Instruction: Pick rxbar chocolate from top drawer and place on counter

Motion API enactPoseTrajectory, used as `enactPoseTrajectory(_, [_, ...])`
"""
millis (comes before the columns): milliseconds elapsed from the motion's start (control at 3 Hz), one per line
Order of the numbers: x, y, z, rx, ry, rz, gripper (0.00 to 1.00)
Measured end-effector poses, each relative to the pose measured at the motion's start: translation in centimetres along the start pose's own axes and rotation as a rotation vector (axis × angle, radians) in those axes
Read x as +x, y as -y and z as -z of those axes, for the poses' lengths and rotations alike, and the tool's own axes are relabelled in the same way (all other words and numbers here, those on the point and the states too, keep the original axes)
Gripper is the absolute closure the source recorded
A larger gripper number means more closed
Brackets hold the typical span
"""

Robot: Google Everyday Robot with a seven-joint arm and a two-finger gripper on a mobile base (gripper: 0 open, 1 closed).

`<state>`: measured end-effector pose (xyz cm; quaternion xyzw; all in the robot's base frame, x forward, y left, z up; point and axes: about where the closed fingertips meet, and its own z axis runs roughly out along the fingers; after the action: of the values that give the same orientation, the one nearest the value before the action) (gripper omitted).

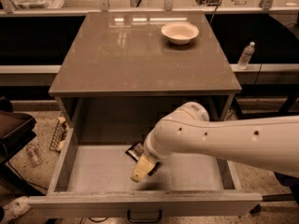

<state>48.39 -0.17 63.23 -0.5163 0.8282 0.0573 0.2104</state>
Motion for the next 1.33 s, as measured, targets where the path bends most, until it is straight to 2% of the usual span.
enactPoseTrajectory(667, [0.3,-1.3,-4.6,-0.071,-0.063,-0.162,0.0])
enactPoseTrajectory(1000, [0.7,-2.2,-6.6,-0.117,-0.075,-0.24,0.33])
enactPoseTrajectory(1333, [0.3,-2.1,-5.8,-0.117,-0.075,-0.24,0.56])
